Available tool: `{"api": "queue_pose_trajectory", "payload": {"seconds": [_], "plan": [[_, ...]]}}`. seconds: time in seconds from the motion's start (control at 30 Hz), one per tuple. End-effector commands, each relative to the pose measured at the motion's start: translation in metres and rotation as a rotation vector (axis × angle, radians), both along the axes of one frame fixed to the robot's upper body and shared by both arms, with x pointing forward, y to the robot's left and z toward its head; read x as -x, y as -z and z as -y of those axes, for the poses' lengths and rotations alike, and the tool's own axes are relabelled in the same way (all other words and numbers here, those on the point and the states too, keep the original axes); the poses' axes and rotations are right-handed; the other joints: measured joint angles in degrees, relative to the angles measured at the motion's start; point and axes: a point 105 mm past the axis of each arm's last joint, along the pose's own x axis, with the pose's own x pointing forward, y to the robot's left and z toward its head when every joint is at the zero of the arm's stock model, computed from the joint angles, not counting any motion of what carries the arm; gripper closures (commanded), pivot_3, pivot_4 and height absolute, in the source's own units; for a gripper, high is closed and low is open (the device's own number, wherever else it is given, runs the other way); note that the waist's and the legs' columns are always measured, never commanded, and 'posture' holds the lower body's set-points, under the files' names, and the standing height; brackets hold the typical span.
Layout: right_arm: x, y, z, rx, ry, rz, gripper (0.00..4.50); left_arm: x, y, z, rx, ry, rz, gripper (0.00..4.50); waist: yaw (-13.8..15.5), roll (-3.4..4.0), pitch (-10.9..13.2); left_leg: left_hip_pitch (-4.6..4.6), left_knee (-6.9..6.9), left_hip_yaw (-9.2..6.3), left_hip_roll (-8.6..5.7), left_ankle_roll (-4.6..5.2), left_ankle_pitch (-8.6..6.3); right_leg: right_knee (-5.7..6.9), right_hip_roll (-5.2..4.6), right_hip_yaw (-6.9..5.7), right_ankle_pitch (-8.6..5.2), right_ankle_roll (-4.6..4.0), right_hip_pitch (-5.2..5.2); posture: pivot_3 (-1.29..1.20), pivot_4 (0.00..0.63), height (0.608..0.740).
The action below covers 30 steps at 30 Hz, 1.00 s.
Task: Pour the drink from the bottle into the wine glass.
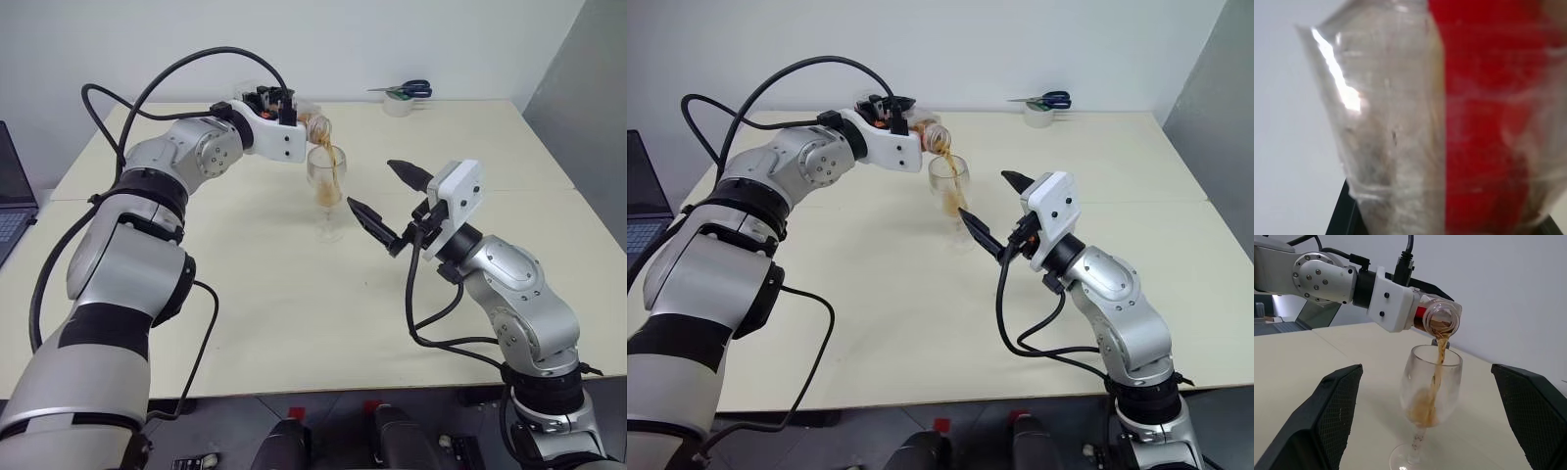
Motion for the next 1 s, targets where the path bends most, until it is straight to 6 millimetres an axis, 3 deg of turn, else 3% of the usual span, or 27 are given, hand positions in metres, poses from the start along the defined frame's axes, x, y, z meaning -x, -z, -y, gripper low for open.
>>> {"api": "queue_pose_trajectory", "payload": {"seconds": [0.03, 1.0], "plan": [[0.0065, -0.0132, 0.0026, -0.027, 0.0, 0.065, 0.0, 0.0038, -0.0323, -0.0006, 0.014, 0.003, 0.088, 2.89, 0.01, 0.0, 0.0, 0.0, 0.0, 0.0, 0.0, 0.0, 0.0, 0.0, 0.0, 0.0, 0.0, 0.0, 0.0, 0.0, 0.15, 0.74], [0.0064, -0.014, -0.0022, -0.033, -0.025, 0.065, 0.0, 0.0043, -0.034, -0.0077, -0.045, -0.017, 0.105, 2.89, -0.05, 0.0, 0.0, 0.0, 0.01, 0.03, 0.0, 0.0, 0.0, 0.02, 0.0, 0.01, 0.0, 0.0, 0.0, 0.0, 0.15, 0.74]]}}
